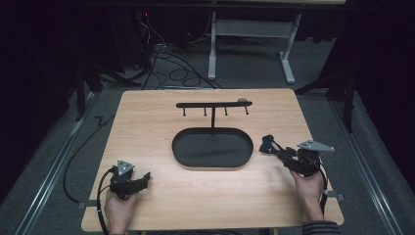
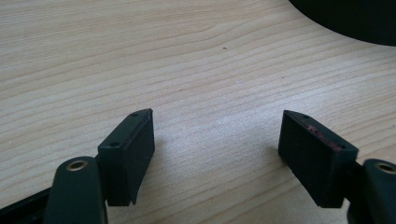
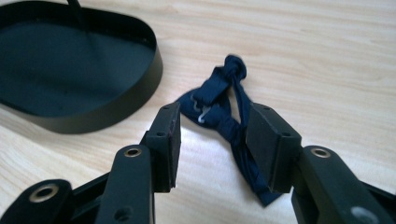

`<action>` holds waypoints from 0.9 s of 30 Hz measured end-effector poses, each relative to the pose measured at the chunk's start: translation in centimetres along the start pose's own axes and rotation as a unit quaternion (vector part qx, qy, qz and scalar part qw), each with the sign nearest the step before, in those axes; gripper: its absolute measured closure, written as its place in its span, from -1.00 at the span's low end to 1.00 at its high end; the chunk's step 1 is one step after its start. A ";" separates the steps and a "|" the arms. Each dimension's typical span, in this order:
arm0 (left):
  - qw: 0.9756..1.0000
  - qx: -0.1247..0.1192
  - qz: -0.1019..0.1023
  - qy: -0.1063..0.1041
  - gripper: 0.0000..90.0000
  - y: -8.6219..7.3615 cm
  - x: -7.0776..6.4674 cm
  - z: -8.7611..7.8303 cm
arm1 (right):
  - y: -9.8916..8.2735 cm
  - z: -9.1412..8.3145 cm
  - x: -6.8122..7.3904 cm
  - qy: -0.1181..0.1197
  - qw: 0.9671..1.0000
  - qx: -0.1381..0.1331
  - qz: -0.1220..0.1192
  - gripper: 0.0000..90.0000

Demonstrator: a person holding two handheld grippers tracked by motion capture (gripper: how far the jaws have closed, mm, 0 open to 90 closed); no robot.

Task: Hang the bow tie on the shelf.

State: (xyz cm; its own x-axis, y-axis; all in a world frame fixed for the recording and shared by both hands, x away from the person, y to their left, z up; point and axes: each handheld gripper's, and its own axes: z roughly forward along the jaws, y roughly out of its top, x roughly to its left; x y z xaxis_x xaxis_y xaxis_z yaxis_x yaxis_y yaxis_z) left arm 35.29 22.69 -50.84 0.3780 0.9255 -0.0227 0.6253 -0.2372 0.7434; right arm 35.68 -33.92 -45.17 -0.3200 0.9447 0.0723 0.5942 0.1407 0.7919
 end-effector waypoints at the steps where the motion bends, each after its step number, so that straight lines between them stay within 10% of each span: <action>1: 1.000 0.000 0.000 0.000 -0.39 0.0 0.0 0.0 | 0.2 0.0 -0.1 0.000 1.000 0.001 -0.001 0.27; 27: 1.000 0.001 0.000 -0.001 -0.39 0.0 0.0 0.0 | 3.7 3.8 -1.3 -0.005 0.999 0.038 -0.001 0.35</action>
State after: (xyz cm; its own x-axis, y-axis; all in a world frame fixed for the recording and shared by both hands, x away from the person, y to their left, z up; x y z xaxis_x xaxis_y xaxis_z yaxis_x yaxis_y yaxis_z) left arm 35.29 22.72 -50.82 0.3796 0.9248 -0.0249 0.6271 -0.2374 0.7419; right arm 41.07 -33.49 -44.59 -0.3136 0.9474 0.0644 0.6488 0.1642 0.7430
